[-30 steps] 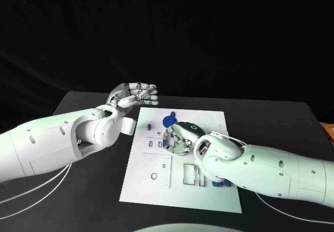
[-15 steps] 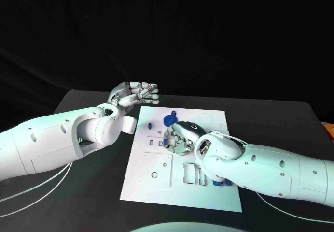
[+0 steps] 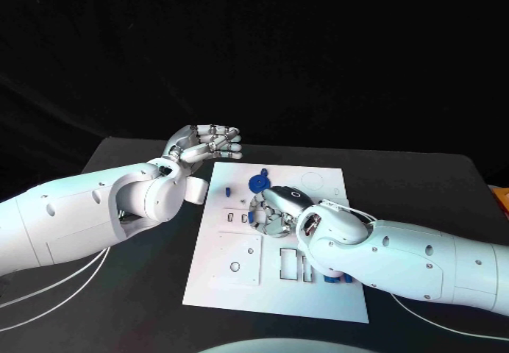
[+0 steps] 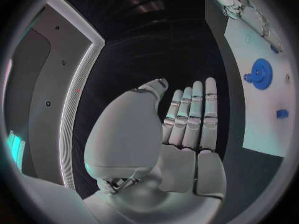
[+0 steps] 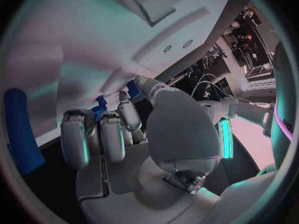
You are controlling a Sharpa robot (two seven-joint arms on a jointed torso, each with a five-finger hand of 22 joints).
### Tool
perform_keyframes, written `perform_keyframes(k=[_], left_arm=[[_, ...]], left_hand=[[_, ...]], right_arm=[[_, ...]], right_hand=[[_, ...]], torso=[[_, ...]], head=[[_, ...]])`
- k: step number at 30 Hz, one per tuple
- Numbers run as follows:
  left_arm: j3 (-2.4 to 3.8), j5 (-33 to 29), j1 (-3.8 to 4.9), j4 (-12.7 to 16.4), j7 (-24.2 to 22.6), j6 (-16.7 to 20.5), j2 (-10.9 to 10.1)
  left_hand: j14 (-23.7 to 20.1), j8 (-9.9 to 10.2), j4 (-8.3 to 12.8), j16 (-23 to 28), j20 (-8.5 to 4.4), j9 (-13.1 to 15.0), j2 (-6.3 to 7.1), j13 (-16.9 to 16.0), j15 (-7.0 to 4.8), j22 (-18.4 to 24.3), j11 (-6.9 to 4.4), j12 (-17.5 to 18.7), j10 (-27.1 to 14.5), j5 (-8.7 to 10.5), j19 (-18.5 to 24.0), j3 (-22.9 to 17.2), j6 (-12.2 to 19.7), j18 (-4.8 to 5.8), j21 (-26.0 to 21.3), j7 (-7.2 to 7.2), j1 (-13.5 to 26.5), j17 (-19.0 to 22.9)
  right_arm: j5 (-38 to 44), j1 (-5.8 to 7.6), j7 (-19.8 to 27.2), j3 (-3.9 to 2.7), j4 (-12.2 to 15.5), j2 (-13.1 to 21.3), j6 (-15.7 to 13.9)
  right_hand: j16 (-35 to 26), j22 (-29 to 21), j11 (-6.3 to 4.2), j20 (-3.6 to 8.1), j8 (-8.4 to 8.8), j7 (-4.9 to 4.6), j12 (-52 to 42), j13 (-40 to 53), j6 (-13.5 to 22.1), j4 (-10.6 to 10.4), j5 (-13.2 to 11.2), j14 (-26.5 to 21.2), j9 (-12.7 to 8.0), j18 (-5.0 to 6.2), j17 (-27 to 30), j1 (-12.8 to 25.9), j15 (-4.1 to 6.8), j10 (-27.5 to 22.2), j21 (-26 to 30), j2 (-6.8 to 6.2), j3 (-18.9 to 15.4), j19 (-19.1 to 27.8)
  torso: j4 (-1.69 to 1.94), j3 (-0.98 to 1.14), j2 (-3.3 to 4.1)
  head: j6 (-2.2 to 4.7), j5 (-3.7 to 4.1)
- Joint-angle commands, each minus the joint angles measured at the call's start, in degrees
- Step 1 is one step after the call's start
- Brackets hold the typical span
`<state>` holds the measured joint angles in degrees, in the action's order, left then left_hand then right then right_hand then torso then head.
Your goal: Assemble the parts on the task board
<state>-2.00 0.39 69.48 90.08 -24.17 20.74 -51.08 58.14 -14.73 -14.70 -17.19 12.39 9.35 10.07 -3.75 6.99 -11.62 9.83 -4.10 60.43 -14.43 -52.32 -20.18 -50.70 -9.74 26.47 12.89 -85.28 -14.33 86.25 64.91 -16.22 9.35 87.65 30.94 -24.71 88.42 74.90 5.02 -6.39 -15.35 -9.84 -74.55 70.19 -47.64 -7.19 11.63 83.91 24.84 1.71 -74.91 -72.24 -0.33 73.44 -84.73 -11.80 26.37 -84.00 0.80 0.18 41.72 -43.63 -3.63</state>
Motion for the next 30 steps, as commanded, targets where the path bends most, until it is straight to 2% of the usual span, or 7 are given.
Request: perform_keyframes(k=[1, 15, 20, 24, 25, 27, 30], left_arm=[[0.04, -0.11, 0.03, 0.07, -0.18, -0.96, 0.08], [0.02, 4.72, 0.03, -0.83, 4.01, -2.07, 0.08], [0.01, 14.24, 0.03, -2.04, 12.26, -4.05, 0.16], [0.00, 24.59, 0.04, -2.73, 19.88, -6.96, 0.41], [0.00, 26.96, 0.04, -2.85, 21.80, -8.15, 0.50], [0.01, 31.32, 0.06, -3.05, 25.56, -10.63, 0.68], [0.02, 38.25, 0.12, -3.16, 31.96, -14.72, 0.92]], left_hand=[[-0.36, 0.23, 0.00, 0.27, 0.03, 0.00, 0.21, -0.02, 0.05, -0.08, 0.15, 0.21, 0.00, 0.29, 0.36, -0.41, 0.31, -0.61, 0.28, 0.40, 0.05, -0.05], [0.24, 0.33, -0.26, 0.04, 0.00, 0.04, 0.54, -0.07, -0.07, -0.20, 0.09, 0.22, 0.14, 0.41, 0.17, -0.14, 0.26, -0.67, 0.70, 0.35, 0.93, -0.42], [8.41, -0.46, -1.64, -5.06, -2.00, 0.67, 1.27, -1.04, -2.46, -1.95, -1.77, -1.96, 5.69, 0.60, -4.49, 1.82, -1.71, -0.88, 4.90, -0.90, 5.07, -3.82], [18.13, -7.51, -1.22, -28.21, -7.06, 5.13, 0.04, -8.98, -6.73, -10.39, -5.48, -14.08, 10.47, 0.45, -12.31, 5.77, -0.45, -0.21, 19.57, -3.88, 10.57, -19.78], [15.80, -12.54, -1.27, -39.28, -6.48, 8.37, -0.56, -15.15, -6.50, -14.59, -5.37, -22.16, 5.54, 0.36, -8.48, 6.77, 3.19, -0.47, 25.16, -3.84, 10.08, -30.90], [22.04, -14.72, -2.09, -50.13, -7.07, 9.50, -0.56, -18.60, -7.41, -26.51, -6.27, -27.72, 6.31, 0.30, -13.88, 7.02, 3.30, 0.81, 34.47, -4.67, 9.63, -43.31], [25.38, -18.29, -2.11, -56.66, -7.89, 11.24, -1.97, -24.90, -8.37, -40.87, -7.37, -37.36, 5.14, 0.21, -18.80, 7.50, 3.43, 2.82, 44.89, -5.80, 12.80, -51.34]], right_arm=[[0.66, -0.05, 0.47, 0.02, 0.02, -0.02, 0.43], [-2.01, 0.37, 4.92, -0.21, 3.79, 3.62, -6.45], [-11.61, 2.52, 11.25, -0.61, 7.43, 8.35, -6.70], [-21.11, 4.98, 14.46, -0.78, 10.59, 13.36, -4.42], [-22.85, 5.39, 14.87, -0.80, 11.28, 14.51, -4.15], [-25.52, 5.95, 15.49, -0.82, 12.43, 16.51, -3.76], [-28.37, 6.65, 16.29, -0.83, 13.71, 19.23, -3.24]], right_hand=[[-0.35, 9.82, 0.18, -0.58, 0.71, -0.19, 0.73, -0.85, 1.12, -0.22, -0.11, 4.75, -0.21, 0.17, -9.46, 0.25, -0.65, -1.11, 0.53, -0.73, -1.04, -0.95], [-0.42, 9.63, 0.90, -1.32, 2.06, -0.90, 0.96, -1.87, 3.87, -2.74, 0.00, 4.70, -0.47, 0.28, -9.36, -0.79, -1.32, -2.12, 1.03, -0.61, -7.45, -0.76], [-0.79, 8.71, 0.52, -1.08, 1.21, -0.56, 1.03, -2.18, 2.24, -2.40, 1.66, 4.46, -0.14, 0.63, -8.46, -3.44, -1.01, -2.22, 2.22, 1.10, -6.53, 0.12], [-1.30, 7.58, 0.55, -1.03, 1.32, -0.62, 1.92, -3.29, 2.38, -2.56, 2.22, 4.11, -0.21, 1.04, -7.21, -3.62, -0.99, -3.26, 3.63, 1.40, -6.28, 1.22], [-1.35, 7.48, 0.57, -1.03, 1.37, -0.65, 2.07, -3.47, 2.46, -2.66, 2.27, 4.08, -0.23, 1.07, -7.12, -3.58, -1.00, -3.43, 3.75, 1.48, -6.25, 1.31], [-1.41, 7.43, 0.59, -1.03, 1.40, -0.67, 2.15, -3.58, 2.51, -2.81, 2.29, 4.05, -0.25, 1.09, -7.01, -3.49, -1.01, -3.52, 3.84, 1.62, -6.22, 1.36], [-1.54, 7.25, 0.60, -1.03, 1.41, -0.67, 2.23, -3.68, 2.52, -2.85, 2.30, 3.96, -0.25, 1.15, -6.67, -3.46, -1.01, -3.60, 4.06, 1.63, -6.23, 1.53]], torso=[[0.00, -0.02, 0.01], [-0.10, 0.08, -0.26], [-0.26, 0.12, -0.66], [-0.53, 0.23, -1.27], [-0.59, 0.25, -1.42], [-0.61, 0.25, -1.71], [-0.78, 0.40, -2.18]], head=[[-0.01, 0.02], [0.25, 0.09], [0.49, 0.02], [0.23, -0.09], [0.20, -0.13], [0.24, -0.10], [0.02, -0.56]])
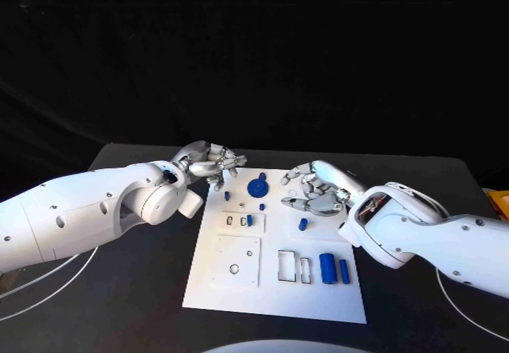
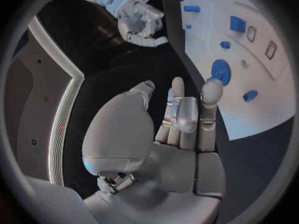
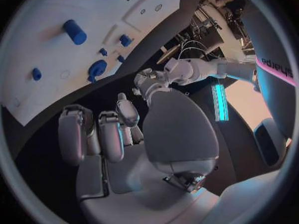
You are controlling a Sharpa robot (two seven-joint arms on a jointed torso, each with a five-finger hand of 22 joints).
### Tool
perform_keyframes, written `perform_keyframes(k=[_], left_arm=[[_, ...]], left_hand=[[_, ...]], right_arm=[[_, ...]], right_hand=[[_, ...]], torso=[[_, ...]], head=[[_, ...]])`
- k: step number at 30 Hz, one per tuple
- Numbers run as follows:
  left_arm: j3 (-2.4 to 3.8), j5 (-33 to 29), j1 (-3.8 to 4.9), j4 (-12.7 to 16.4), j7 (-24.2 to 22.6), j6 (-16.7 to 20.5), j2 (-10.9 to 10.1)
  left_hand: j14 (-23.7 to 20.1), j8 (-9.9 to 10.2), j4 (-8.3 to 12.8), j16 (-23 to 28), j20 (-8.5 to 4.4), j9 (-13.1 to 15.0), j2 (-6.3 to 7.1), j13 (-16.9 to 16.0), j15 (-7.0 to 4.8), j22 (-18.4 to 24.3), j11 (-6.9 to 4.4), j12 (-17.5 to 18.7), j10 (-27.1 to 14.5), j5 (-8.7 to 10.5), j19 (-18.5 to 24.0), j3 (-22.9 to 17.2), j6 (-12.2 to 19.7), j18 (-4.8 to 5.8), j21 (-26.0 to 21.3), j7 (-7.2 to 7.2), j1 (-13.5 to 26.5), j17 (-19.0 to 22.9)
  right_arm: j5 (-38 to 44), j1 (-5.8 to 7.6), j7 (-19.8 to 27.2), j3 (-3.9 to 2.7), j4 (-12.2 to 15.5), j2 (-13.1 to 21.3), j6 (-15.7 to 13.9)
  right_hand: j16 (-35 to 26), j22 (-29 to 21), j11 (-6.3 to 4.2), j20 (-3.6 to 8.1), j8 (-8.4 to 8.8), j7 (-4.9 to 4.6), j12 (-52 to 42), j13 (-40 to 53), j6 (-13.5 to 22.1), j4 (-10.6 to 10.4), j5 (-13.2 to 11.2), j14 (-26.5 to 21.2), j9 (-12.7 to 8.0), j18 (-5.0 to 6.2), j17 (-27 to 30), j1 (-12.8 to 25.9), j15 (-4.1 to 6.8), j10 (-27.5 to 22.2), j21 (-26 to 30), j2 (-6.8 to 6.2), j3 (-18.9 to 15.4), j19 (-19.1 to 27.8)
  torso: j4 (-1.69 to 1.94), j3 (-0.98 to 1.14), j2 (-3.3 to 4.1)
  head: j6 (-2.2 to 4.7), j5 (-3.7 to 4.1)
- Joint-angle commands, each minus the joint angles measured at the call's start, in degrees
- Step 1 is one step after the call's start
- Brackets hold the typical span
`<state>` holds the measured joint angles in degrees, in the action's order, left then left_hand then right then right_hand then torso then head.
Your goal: Assemble the parts on the task board
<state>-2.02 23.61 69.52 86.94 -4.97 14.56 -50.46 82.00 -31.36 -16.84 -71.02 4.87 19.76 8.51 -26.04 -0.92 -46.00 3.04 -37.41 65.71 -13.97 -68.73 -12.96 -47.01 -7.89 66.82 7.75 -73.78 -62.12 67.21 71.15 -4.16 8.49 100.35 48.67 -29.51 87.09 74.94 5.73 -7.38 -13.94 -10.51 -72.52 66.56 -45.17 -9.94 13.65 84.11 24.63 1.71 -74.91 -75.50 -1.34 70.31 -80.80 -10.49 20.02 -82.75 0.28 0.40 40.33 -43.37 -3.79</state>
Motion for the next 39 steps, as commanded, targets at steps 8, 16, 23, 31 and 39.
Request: perform_keyframes(k=[8, 16, 23, 31, 39], left_arm=[[0.06, 23.94, 0.83, -0.45, 26.33, -17.26, 1.78], [-0.36, 30.23, 2.09, -2.83, 31.48, -23.26, 5.19], [-1.02, 32.65, 2.92, -4.60, 32.70, -25.32, 7.94], [-1.31, 32.84, 3.38, -5.61, 32.95, -26.36, 9.67], [-1.72, 33.17, 3.52, -6.79, 33.20, -28.01, 11.20]], left_hand=[[1.94, -5.61, -0.08, -2.94, -1.08, 3.22, -2.17, -10.07, -1.38, -16.57, -1.63, -13.81, 0.53, -0.21, -6.23, 0.82, -0.80, 2.53, 11.03, -1.89, 6.05, -4.14], [1.99, -8.33, -0.12, -2.74, -1.43, 5.87, -2.83, -15.19, -1.84, -17.85, -2.19, -18.97, 1.46, 0.40, -6.13, 1.82, -0.99, 2.66, 12.00, -2.60, 9.03, -4.24], [1.99, -8.80, 0.03, -2.67, -1.47, 6.64, -2.25, -14.61, -1.90, -17.73, -2.24, -18.75, 0.53, 0.09, -5.84, 2.04, -0.37, 2.61, 11.99, -2.65, 8.48, -4.26], [2.00, -8.91, 0.01, -2.66, -1.48, 6.84, -2.04, -14.26, -1.90, -17.89, -2.23, -18.55, 0.21, -0.08, -5.88, 2.04, -0.24, 2.64, 12.07, -2.64, 8.12, -4.28], [2.00, -9.08, -0.12, -2.63, -1.47, 7.08, -1.95, -14.04, -1.87, -18.09, -2.19, -18.46, 0.00, 0.08, -5.93, 2.35, -0.25, 2.68, 12.16, -2.62, 8.66, -4.29]], right_arm=[[-17.70, 1.27, 9.67, 0.03, 0.15, 4.71, -1.25], [-21.49, 1.69, 11.75, 0.03, -2.50, 5.23, -3.32], [-22.00, 1.91, 11.79, 0.04, -3.98, 5.13, -3.80], [-22.07, 1.98, 11.30, 0.04, -4.50, 5.02, -3.78], [-22.05, 2.01, 10.70, 0.05, -4.85, 4.96, -3.51]], right_hand=[[-3.38, 0.34, -0.17, 0.03, -0.26, 0.04, 5.83, -6.99, 0.02, -0.90, -0.18, 1.68, 0.04, 3.42, -0.43, -0.66, 0.06, -6.53, 9.08, 0.44, 0.30, 6.89], [-3.89, -0.58, -0.11, 0.00, -0.18, -0.03, 6.64, -8.07, 0.35, -0.94, 0.02, 1.35, 0.01, 3.68, 0.42, -0.87, 0.02, -7.39, 10.37, 0.34, 0.33, 7.70], [-4.04, -0.83, -0.07, -0.02, -0.17, -0.06, 7.03, -8.58, 0.46, -1.06, 0.29, 1.26, 0.02, 3.73, 0.60, -0.85, -0.01, -7.78, 10.75, 0.31, 0.32, 7.89], [-4.08, -0.90, -0.07, -0.02, -0.18, -0.07, 7.10, -8.70, 0.47, -1.11, 0.38, 1.24, 0.02, 3.75, 0.66, -0.81, -0.01, -7.86, 10.86, 0.30, 0.31, 7.94], [-4.21, -1.09, -0.05, -0.04, -0.22, -0.08, 7.23, -8.91, 0.48, -1.31, 0.67, 1.17, 0.04, 3.80, 0.84, -0.64, -0.03, -7.96, 11.15, 0.22, 0.21, 8.06]], torso=[[-0.43, 0.43, -1.66], [-0.20, 0.51, -2.13], [-0.25, 0.47, -2.05], [-0.33, 0.51, -2.01], [-0.26, 0.50, -1.96]], head=[[-0.68, -0.59], [-1.52, -0.70], [-1.67, -0.90], [-2.08, -0.95], [-2.41, -0.88]])
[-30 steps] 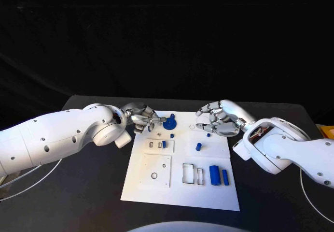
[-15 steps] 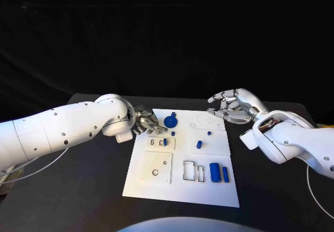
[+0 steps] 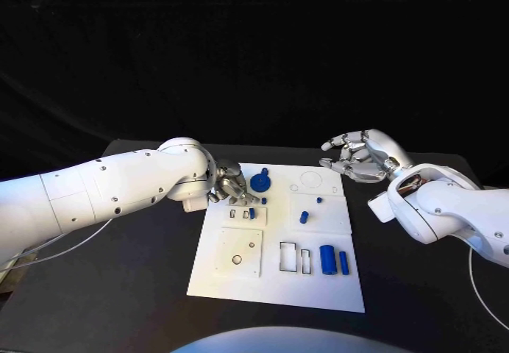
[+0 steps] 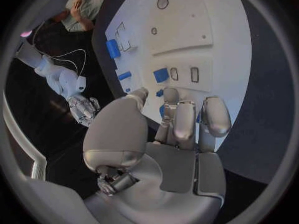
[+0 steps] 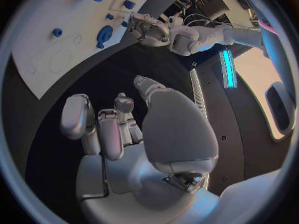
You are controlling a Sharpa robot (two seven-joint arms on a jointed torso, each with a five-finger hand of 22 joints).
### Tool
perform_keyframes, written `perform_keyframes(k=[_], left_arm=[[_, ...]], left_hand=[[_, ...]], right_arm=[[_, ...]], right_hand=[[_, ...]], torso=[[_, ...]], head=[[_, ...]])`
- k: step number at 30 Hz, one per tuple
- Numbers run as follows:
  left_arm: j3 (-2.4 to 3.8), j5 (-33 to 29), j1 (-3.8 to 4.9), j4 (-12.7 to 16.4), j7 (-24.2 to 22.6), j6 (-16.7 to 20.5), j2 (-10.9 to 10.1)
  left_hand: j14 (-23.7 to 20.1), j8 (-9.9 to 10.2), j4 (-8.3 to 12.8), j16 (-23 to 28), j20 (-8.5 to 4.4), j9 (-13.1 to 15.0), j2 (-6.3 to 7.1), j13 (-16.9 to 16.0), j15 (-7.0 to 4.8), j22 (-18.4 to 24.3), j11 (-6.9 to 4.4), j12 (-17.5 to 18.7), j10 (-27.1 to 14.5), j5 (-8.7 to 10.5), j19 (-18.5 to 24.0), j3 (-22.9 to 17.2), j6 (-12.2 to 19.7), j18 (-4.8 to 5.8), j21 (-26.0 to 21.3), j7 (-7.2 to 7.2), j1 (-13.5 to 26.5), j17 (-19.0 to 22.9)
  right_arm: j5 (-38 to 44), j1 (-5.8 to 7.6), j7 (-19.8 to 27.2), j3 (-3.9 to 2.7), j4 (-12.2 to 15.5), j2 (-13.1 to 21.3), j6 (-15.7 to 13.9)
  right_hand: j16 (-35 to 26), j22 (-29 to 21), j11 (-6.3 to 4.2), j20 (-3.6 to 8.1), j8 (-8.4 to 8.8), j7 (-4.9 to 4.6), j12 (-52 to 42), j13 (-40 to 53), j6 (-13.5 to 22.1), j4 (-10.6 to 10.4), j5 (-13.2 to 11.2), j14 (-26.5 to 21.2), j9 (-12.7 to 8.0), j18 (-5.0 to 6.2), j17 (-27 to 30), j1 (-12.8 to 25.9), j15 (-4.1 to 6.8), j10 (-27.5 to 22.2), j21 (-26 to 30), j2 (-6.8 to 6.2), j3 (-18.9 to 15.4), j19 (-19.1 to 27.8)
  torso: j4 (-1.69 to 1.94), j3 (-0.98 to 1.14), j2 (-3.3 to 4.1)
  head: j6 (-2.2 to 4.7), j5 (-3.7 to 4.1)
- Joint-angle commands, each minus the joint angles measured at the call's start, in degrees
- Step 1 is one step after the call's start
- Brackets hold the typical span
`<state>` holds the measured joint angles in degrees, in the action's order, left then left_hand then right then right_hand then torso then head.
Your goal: Assemble the parts on the task board
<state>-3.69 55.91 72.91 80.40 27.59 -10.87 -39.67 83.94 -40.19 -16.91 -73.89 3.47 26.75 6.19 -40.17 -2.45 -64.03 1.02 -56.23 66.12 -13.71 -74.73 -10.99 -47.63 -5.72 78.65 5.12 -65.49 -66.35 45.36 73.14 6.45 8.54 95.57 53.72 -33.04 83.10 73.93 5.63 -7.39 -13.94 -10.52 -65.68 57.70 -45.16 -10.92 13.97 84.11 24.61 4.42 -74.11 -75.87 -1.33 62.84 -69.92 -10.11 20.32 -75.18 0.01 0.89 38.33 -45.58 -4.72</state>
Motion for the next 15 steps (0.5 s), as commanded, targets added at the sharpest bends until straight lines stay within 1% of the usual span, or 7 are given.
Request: perform_keyframes(k=[1, 3, 8, 11, 15], left_arm=[[-0.09, 0.88, 0.14, -0.34, 0.66, -2.67, 0.54], [-0.19, 0.92, 0.14, -0.57, 0.70, -2.83, 0.86], [-0.36, 1.30, 0.15, -1.18, 0.82, -3.82, 1.59], [-0.40, 1.95, 0.14, -1.42, 0.89, -4.50, 1.87], [-0.44, 2.36, 0.13, -1.79, 0.91, -5.38, 2.31]], left_hand=[[0.06, -0.24, -0.04, 0.23, -0.08, 0.09, 0.37, 0.09, -0.34, -0.06, -0.17, 0.37, -0.42, -0.19, 0.07, 0.39, 0.36, 0.51, 0.33, 0.02, 0.36, -0.06], [0.06, -0.26, -0.06, 0.24, -0.07, 0.12, 0.34, 0.08, -0.34, -0.14, -0.16, 0.35, -0.43, -0.16, 0.03, 0.42, 0.37, 0.52, 0.37, 0.02, 0.47, -0.06], [0.06, -0.31, -0.06, 0.25, -0.07, 0.21, 0.20, -0.03, -0.33, -0.24, -0.16, 0.25, -0.41, -0.12, -0.01, 0.48, 0.38, 0.54, 0.42, 0.02, 0.72, -0.06], [0.05, -0.35, -0.05, 0.28, -0.06, 0.32, -0.14, 0.35, -0.33, -0.28, -0.17, 0.48, -0.64, -0.14, 0.01, 0.46, 0.42, 0.54, 0.44, 0.01, 0.97, -0.04], [0.05, -0.35, -0.05, 0.28, -0.06, 0.32, -0.14, 0.35, -0.33, -0.28, -0.17, 0.48, -0.64, -0.14, 0.01, 0.46, 0.42, 0.54, 0.44, 0.01, 0.97, -0.04]], right_arm=[[-0.19, 0.02, 0.04, -0.01, -0.09, -0.09, 0.05], [-0.19, 0.02, -0.06, -0.01, -0.15, -0.12, 0.12], [-0.19, 0.02, -0.19, 0.00, -0.26, -0.15, 0.27], [-0.19, 0.02, -0.25, 0.00, -0.31, -0.16, 0.34], [-0.19, 0.02, -0.18, 0.00, -0.41, -0.26, 0.42]], right_hand=[[-0.22, -0.08, 0.05, -0.03, -0.23, -0.08, 0.39, -0.05, 0.47, -0.34, 0.35, 1.17, 0.06, 1.09, 0.05, -0.26, -0.03, -0.49, 0.27, -0.16, -0.08, 0.49], [-0.30, -0.20, 0.05, -0.04, -0.24, -0.08, 0.52, -0.24, 0.48, -0.41, 0.42, 1.13, 0.07, 1.12, 0.18, -0.19, -0.04, -0.63, 0.43, -0.19, -0.12, 0.58], [-0.35, -0.31, 0.06, -0.04, -0.24, -0.08, 0.56, -0.30, 0.49, -0.45, 0.47, 1.09, 0.07, 1.16, 0.29, -0.16, -0.04, -0.67, 0.59, -0.20, -0.14, 0.68], [-0.40, -0.40, 0.06, -0.04, -0.25, -0.08, 0.58, -0.34, 0.50, -0.52, 0.54, 1.06, 0.08, 1.18, 0.36, -0.10, -0.05, -0.70, 0.72, -0.21, -0.17, 0.74], [-0.55, -0.70, 0.07, -0.05, -0.26, -0.09, 0.66, -0.48, 0.53, -0.66, 0.69, 0.97, 0.08, 1.27, 0.62, -0.01, -0.05, -0.79, 1.12, -0.19, -0.20, 0.99]], torso=[[-0.03, 0.00, 0.05], [-0.07, -0.01, 0.05], [-0.02, 0.00, 0.03], [-0.02, -0.01, 0.06], [-0.02, -0.02, 0.04]], head=[[-0.26, 0.01], [-0.27, 0.00], [-0.35, 0.05], [-0.34, 0.11], [-0.48, 0.18]])
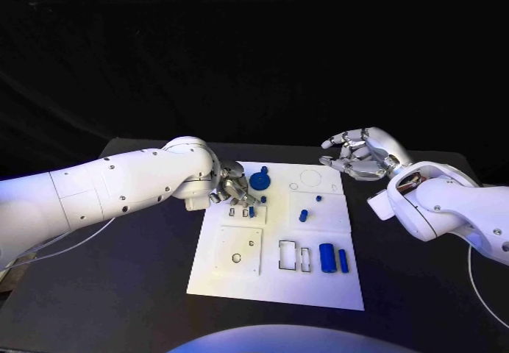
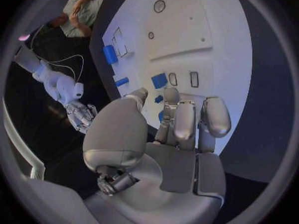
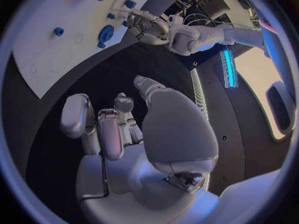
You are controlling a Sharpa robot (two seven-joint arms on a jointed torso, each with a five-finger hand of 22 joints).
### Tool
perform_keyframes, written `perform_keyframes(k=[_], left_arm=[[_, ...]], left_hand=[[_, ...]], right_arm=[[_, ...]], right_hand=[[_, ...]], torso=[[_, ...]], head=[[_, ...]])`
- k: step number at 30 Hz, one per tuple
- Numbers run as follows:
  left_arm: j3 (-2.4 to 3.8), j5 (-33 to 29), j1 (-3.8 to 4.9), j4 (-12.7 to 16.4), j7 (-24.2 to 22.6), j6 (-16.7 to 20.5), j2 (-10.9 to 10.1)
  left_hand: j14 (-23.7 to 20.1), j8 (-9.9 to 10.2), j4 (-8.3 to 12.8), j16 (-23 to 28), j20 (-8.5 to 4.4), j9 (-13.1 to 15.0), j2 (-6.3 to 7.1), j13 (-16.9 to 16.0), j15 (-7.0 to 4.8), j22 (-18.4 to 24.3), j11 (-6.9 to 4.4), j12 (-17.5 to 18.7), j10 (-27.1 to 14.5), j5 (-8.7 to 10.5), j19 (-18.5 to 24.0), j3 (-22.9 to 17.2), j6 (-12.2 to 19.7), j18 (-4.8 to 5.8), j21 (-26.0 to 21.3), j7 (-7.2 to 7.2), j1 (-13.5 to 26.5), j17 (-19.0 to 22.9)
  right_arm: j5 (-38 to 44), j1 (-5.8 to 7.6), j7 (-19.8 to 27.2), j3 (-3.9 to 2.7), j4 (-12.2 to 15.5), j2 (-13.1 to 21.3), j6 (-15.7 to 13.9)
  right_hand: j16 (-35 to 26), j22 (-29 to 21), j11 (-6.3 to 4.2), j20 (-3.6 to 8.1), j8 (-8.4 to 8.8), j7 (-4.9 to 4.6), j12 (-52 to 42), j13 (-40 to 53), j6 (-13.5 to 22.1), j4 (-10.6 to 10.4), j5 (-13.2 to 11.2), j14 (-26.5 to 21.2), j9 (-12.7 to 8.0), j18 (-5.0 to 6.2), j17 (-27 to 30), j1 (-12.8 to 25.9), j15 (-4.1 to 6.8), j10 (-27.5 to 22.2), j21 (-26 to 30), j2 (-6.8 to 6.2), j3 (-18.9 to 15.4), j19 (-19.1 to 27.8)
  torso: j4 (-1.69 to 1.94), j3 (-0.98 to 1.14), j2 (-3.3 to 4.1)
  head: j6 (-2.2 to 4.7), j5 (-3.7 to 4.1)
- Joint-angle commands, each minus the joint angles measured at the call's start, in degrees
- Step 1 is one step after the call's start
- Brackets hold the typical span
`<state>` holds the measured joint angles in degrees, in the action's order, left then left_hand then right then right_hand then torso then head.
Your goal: Assemble the parts on the task board
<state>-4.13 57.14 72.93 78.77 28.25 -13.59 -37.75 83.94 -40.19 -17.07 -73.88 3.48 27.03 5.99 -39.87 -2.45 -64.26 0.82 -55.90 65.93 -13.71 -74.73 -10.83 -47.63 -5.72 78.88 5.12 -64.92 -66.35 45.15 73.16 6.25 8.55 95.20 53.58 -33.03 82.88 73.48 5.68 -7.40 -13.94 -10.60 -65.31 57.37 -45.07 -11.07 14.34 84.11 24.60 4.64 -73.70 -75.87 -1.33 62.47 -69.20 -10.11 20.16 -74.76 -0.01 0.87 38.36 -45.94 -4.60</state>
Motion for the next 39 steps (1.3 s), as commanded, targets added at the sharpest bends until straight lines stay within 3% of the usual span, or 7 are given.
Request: perform_keyframes(k=[1, 20, 39], left_arm=[[-0.02, 1.15, 0.10, -0.25, 0.24, -2.93, 0.52], [-0.09, 1.08, 0.07, -0.83, 0.29, -4.83, 1.07], [-0.42, -0.19, 0.05, -1.46, 0.13, -4.61, 1.68]], left_hand=[[0.05, -0.37, 0.12, 0.27, -0.06, 0.07, -0.01, 0.04, -0.33, -0.15, 0.03, 0.13, -0.45, -0.15, -0.04, 0.29, 0.43, 0.56, 0.26, 0.00, 0.43, -0.06], [0.05, -0.67, 0.27, 0.33, -0.07, 0.57, -0.65, 0.09, -0.41, -0.52, -0.09, 0.06, -0.63, -0.45, -0.13, -0.38, 0.52, 0.61, 0.48, -0.12, -0.70, -0.07], [0.11, -0.90, 0.35, 0.47, -0.19, 1.86, -1.78, 0.29, -0.62, -1.20, -0.34, -0.08, -0.94, -0.57, -0.04, -5.27, 0.95, 0.67, 0.93, -0.36, -6.11, -0.24]], right_arm=[[0.02, 0.00, 0.06, 0.00, -0.07, -0.16, 0.43], [0.14, 0.00, -0.11, 0.02, -0.33, -0.29, 0.58], [0.15, -0.01, -0.36, 0.05, -0.50, -0.55, 0.79]], right_hand=[[-0.39, -0.27, 0.03, -0.05, -0.26, -0.01, 0.35, -0.23, 0.48, -0.54, 0.39, 0.93, 0.09, 1.05, 0.30, 0.01, -0.06, -0.49, 0.46, -0.19, -0.05, 0.59], [-0.61, -0.71, 0.05, -0.06, -0.27, -0.02, 0.43, -0.37, 0.54, -0.66, 0.60, 0.77, 0.10, 1.18, 0.68, 0.05, -0.08, -0.61, 1.07, -0.17, -0.06, 0.97], [-0.67, -0.85, 0.05, -0.07, -0.36, -0.01, 0.34, -0.31, 0.45, -0.77, 0.75, 0.72, 0.14, 1.21, 0.74, 0.05, -0.08, -0.53, 1.30, -0.10, -0.04, 1.08]], torso=[[0.00, 0.01, 0.00], [0.05, 0.02, -0.02], [0.01, 0.04, 0.01]], head=[[-0.19, 0.06], [-0.59, 0.17], [-0.65, 0.09]])
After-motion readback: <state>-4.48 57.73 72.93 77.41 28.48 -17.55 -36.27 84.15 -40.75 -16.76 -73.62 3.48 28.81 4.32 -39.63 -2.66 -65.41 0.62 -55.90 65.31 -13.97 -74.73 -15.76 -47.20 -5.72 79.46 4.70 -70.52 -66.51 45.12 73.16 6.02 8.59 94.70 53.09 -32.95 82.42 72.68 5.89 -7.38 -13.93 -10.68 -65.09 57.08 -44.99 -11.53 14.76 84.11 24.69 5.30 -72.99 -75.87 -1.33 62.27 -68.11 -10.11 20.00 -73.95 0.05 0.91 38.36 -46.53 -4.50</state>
